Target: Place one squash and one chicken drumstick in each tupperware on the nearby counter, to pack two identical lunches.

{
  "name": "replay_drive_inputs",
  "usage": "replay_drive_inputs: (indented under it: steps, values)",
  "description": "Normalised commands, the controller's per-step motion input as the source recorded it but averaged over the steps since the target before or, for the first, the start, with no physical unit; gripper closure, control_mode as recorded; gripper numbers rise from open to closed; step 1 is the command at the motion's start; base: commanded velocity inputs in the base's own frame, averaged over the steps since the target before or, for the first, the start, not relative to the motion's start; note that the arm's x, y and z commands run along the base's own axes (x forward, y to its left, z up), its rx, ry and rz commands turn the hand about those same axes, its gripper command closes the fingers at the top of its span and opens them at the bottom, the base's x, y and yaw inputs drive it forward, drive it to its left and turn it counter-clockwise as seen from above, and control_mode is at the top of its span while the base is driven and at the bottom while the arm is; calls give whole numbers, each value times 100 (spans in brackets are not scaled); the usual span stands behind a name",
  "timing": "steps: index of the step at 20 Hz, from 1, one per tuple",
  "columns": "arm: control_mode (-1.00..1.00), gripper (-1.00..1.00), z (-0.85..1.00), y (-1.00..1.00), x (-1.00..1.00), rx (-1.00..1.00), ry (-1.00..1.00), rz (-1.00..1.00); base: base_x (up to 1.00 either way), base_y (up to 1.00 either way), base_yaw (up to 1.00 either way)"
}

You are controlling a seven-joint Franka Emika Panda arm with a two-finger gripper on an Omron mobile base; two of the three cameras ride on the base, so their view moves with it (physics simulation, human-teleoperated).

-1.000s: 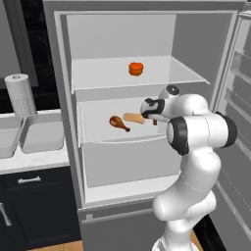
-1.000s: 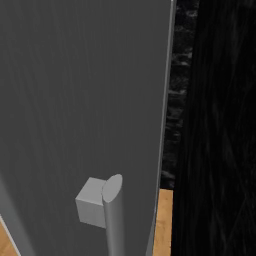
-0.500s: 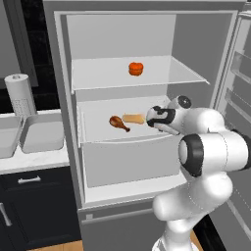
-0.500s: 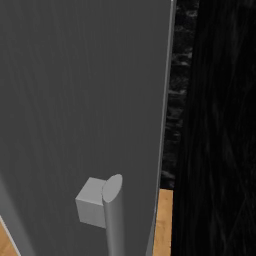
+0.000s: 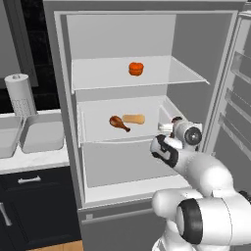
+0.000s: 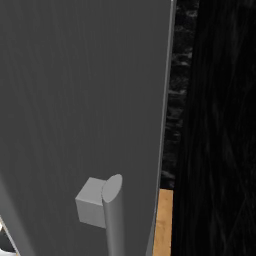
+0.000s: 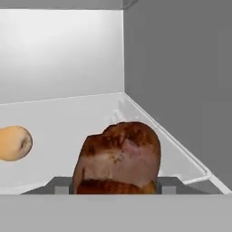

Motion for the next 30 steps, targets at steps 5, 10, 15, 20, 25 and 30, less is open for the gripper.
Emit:
replay_drive_inputs:
  steps: [5, 10, 15, 20, 25, 30]
  values:
    - [-100, 100, 100, 0, -100, 9, 35, -20, 0, 0, 0]
    - [-100, 100, 90, 5, -100, 7, 73, -4, 0, 0, 0]
    - [100, 100, 10, 7, -37, 6, 36, 4, -59, 52, 14]
    - [100, 100, 0, 0, 0, 0, 0, 0, -30, 100, 31]
    - [100, 100, 0, 0, 0, 0, 0, 0, 11, 100, 26]
    - [100, 100, 0, 0, 0, 0, 0, 0, 96, 100, 8]
